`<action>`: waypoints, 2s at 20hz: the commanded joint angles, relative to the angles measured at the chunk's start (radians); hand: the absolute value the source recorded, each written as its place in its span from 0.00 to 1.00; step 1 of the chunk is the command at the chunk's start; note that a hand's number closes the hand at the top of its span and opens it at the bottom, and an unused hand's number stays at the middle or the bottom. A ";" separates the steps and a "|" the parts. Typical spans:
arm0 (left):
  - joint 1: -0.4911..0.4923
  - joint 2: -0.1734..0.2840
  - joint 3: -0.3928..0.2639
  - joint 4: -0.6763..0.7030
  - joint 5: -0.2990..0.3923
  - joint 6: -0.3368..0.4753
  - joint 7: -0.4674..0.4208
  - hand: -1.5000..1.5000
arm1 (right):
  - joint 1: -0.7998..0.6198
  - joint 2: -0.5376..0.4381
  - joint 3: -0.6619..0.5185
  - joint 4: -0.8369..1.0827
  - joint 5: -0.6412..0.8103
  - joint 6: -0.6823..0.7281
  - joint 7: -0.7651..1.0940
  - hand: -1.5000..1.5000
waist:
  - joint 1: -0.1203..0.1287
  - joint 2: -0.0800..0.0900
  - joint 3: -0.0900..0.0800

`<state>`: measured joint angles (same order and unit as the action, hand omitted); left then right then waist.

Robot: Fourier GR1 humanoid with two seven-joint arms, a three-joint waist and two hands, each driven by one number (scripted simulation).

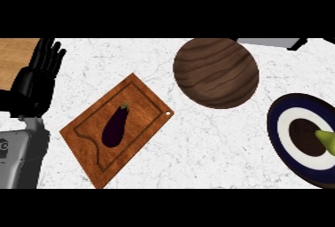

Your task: Pick the bell pepper from the plate and place it in the bowl

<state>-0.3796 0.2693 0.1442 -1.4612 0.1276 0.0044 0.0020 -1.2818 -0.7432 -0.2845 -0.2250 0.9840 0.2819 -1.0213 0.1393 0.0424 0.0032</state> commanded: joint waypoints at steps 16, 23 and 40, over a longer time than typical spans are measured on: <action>0.054 0.013 0.033 0.027 -0.014 0.011 -0.040 0.50 | -0.165 0.294 0.176 0.112 0.052 0.240 -0.069 1.00 | -0.060 -0.017 -0.003; 0.045 0.022 0.032 -0.001 -0.018 0.018 -0.005 0.50 | -0.068 0.404 0.216 0.093 0.077 0.028 -0.021 1.00 | -0.079 -0.020 -0.002; 0.034 0.014 0.041 -0.002 -0.006 0.014 -0.016 0.50 | -0.006 0.531 0.023 0.189 -0.124 0.128 0.129 0.00 | -0.062 -0.009 -0.001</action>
<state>-0.3237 0.2825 0.1864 -1.4554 0.1216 0.0110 -0.0326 -1.2928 -0.2229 -0.1886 -0.0359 0.9366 0.3323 -0.8390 0.0739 0.0318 0.0015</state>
